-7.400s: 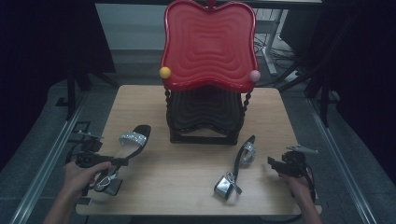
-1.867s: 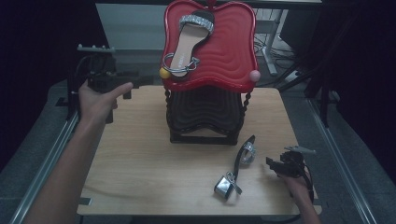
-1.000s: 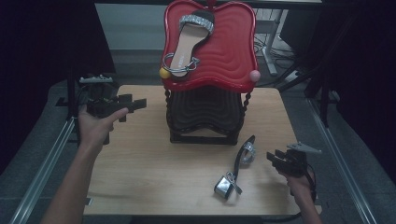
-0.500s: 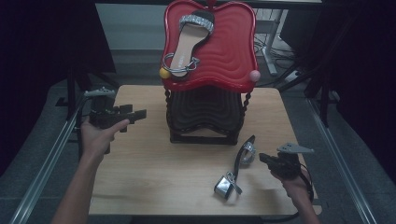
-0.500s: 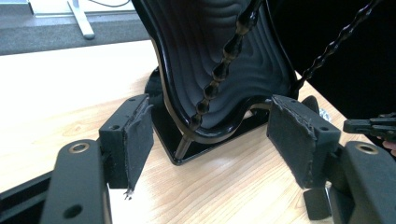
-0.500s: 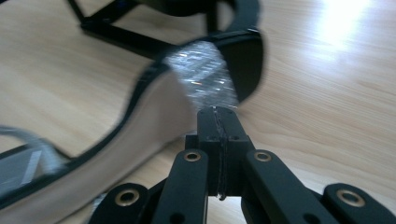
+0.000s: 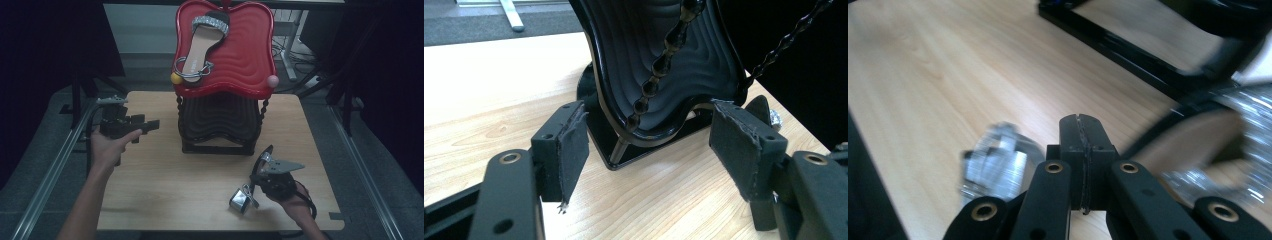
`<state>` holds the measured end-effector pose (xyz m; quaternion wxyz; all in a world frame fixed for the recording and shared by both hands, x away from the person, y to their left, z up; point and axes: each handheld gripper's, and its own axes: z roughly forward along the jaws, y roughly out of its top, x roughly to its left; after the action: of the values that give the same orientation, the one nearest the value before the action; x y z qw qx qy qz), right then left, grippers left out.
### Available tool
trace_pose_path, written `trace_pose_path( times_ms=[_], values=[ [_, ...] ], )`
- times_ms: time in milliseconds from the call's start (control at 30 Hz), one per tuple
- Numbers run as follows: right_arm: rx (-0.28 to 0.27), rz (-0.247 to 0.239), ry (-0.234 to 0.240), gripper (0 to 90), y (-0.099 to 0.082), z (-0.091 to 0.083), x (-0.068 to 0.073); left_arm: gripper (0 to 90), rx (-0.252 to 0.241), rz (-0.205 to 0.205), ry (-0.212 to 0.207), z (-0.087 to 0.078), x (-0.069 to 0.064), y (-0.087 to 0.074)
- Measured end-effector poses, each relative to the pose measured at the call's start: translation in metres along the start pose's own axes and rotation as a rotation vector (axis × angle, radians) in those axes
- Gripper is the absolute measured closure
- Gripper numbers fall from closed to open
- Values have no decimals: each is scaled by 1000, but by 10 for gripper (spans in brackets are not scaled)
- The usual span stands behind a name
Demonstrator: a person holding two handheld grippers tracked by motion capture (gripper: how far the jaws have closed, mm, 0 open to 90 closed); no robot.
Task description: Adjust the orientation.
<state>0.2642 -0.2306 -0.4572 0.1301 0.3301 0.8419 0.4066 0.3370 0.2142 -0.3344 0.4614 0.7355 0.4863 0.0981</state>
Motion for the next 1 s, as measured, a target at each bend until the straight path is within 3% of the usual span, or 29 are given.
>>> trace_pose_path(
  times_ms=[33,67,167,200,233,367,467,533,600,700,1000],
  values=[
    [0,0,0,898,0,0,0,321,0,0,0,0,0,0],
    [-14,-20,10,899,6,0,12,321,0,-1,1,0,0,0],
    [-29,-33,21,898,12,-2,21,322,1,-3,1,0,1,-1],
    [-24,-57,40,899,17,-2,34,322,0,-4,1,0,1,-1],
    [-24,-57,40,899,17,-2,34,322,0,-7,0,1,1,-1],
    [38,-117,53,898,22,9,58,323,3,-8,-4,2,0,-2],
    [130,-150,-4,899,19,32,69,323,7,-6,-6,4,0,-2],
    [156,-150,-16,900,18,36,72,323,7,-7,-7,5,0,-2],
    [228,-193,-77,900,12,46,75,324,8,-9,-10,6,0,-3],
    [231,-187,-81,900,11,45,74,323,9,-11,-14,7,1,-3],
    [275,-177,-133,900,-9,16,72,323,12,-23,-27,10,6,-8]
  ],
)
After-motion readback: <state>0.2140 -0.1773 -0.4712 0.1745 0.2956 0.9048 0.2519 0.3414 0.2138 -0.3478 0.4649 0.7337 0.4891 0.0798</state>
